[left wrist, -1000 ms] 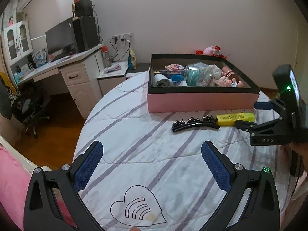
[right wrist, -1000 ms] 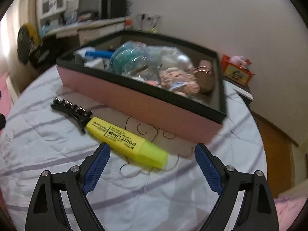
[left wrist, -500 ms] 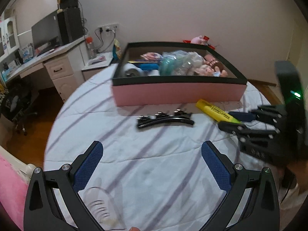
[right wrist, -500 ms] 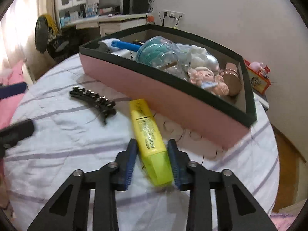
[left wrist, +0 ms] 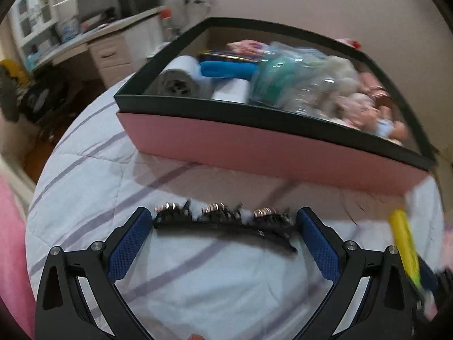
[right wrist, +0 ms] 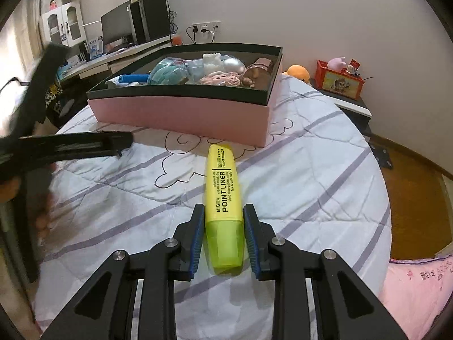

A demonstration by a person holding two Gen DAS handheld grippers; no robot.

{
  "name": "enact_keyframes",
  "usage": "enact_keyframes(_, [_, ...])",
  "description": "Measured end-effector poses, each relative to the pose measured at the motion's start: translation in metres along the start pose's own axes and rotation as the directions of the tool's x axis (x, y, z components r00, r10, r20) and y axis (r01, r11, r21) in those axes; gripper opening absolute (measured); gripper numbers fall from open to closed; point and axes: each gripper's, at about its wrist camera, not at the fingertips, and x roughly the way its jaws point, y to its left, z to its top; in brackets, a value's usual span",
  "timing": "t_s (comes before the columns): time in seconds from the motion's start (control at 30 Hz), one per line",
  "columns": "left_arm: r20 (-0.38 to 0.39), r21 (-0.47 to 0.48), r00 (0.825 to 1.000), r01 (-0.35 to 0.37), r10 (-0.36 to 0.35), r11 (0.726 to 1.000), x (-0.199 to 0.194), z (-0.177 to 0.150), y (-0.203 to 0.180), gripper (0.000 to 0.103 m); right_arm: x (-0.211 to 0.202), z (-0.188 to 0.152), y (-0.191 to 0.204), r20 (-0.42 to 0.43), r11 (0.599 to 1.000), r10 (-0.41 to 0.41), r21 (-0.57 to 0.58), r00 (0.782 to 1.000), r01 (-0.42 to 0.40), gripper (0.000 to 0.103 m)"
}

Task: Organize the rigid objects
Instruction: 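Grasp the black hair clip with the left tool while the right tool grasps the yellow highlighter, then lift the hair clip and highlighter toward the pink box with both tools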

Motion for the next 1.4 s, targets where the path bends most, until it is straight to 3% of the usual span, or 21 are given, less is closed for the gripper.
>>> enact_keyframes(0.17, [0.005,-0.002,1.0,-0.011,0.011,1.0,-0.007,-0.008,0.012,0.103,0.008,0.008,0.007,0.004,1.0,0.003,0.005,1.0,-0.004,0.028])
enact_keyframes(0.47, [0.001,-0.006,0.999,-0.036,0.036,0.999,-0.034,-0.046,0.09,0.103,0.009,0.007,0.013,-0.004,1.0,-0.01,0.004,1.0,0.01,0.028])
enact_keyframes(0.57, [0.022,-0.073,1.0,-0.007,0.009,0.997,-0.041,-0.045,0.11,0.103,0.009,0.007,0.012,0.0,1.0,-0.016,0.025,1.0,0.016,0.028])
enact_keyframes(0.67, [0.042,-0.091,0.998,0.04,-0.036,0.995,-0.036,-0.035,0.108,0.103,0.01,0.008,0.013,0.002,0.999,-0.034,0.041,0.999,0.033,0.028])
enact_keyframes(0.77, [0.03,-0.033,0.997,0.065,-0.064,0.997,-0.024,-0.026,0.092,0.103,0.011,0.008,0.015,0.0,0.998,-0.051,0.043,0.999,0.051,0.028])
enact_keyframes(0.93, [0.028,0.043,0.998,0.047,-0.048,0.998,-0.011,-0.019,0.071,0.102,0.012,0.008,0.015,-0.001,0.997,-0.059,0.048,0.998,0.059,0.028])
enact_keyframes(1.03, [0.047,0.064,0.997,0.059,-0.062,0.996,-0.012,-0.014,0.073,0.078,0.013,0.008,0.016,0.006,0.996,-0.068,0.055,0.998,0.067,0.028])
enact_keyframes(1.1, [0.048,0.103,0.993,0.105,-0.11,0.989,-0.017,-0.013,0.074,0.044,0.013,0.007,0.016,0.01,0.996,-0.072,0.061,0.997,0.071,0.028])
enact_keyframes(1.17, [0.05,0.132,0.986,0.152,-0.16,0.98,-0.023,-0.016,0.077,0.024,0.014,0.007,0.017,0.012,0.995,-0.078,0.055,0.997,0.078,0.028])
enact_keyframes(1.33, [0.056,0.168,0.97,0.225,-0.237,0.96,-0.034,-0.032,0.079,0.02,0.01,0.005,0.021,0.023,0.995,-0.081,0.059,0.996,0.079,0.027])
enact_keyframes(1.4, [0.04,0.191,0.955,0.281,-0.294,0.94,-0.042,-0.043,0.077,0.02,0.005,0.002,0.025,0.029,0.996,-0.059,0.067,0.998,0.057,0.027])
